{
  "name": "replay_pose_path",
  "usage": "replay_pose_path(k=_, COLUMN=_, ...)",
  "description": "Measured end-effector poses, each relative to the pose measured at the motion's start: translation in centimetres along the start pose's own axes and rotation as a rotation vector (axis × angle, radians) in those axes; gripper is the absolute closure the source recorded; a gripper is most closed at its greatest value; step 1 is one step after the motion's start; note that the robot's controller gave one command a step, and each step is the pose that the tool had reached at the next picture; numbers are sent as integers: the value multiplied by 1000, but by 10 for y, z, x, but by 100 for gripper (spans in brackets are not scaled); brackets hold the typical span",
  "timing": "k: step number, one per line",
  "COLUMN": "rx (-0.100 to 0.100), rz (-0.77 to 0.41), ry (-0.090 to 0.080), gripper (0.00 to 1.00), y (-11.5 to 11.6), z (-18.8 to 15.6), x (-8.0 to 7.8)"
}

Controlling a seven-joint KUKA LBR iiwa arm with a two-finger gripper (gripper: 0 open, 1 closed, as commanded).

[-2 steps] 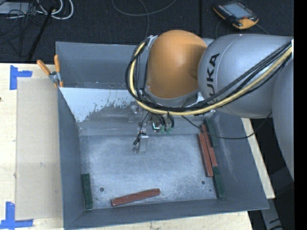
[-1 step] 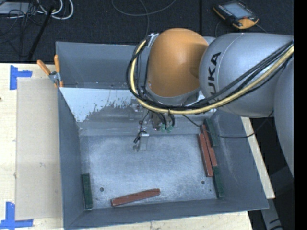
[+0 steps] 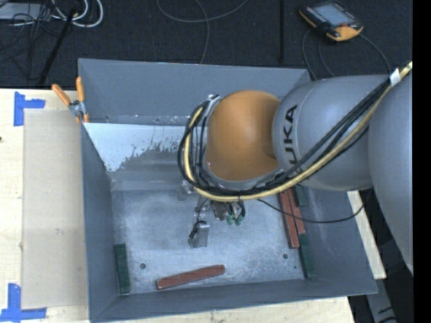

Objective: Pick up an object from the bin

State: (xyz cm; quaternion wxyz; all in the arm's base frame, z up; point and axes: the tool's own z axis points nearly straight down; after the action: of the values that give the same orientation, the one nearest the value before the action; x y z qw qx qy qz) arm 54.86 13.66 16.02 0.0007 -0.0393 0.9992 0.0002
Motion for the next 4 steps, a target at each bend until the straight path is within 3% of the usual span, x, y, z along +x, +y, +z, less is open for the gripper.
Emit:
replay_pose_path(k=1, rx=1, rz=1, ry=9, gripper=0, y=-1, z=12, x=40)
replay_pose_path(k=2, rx=1, rz=-48, ry=5, gripper=0, y=-14, z=35, x=77)
replay_pose_path(k=3, rx=-1, rz=-236, ry=-9, gripper=0, y=-5, z=81, x=73)
replay_pose_path(k=4, rx=-2, rz=41, ry=-7, gripper=100, y=-7, z=95, x=77)
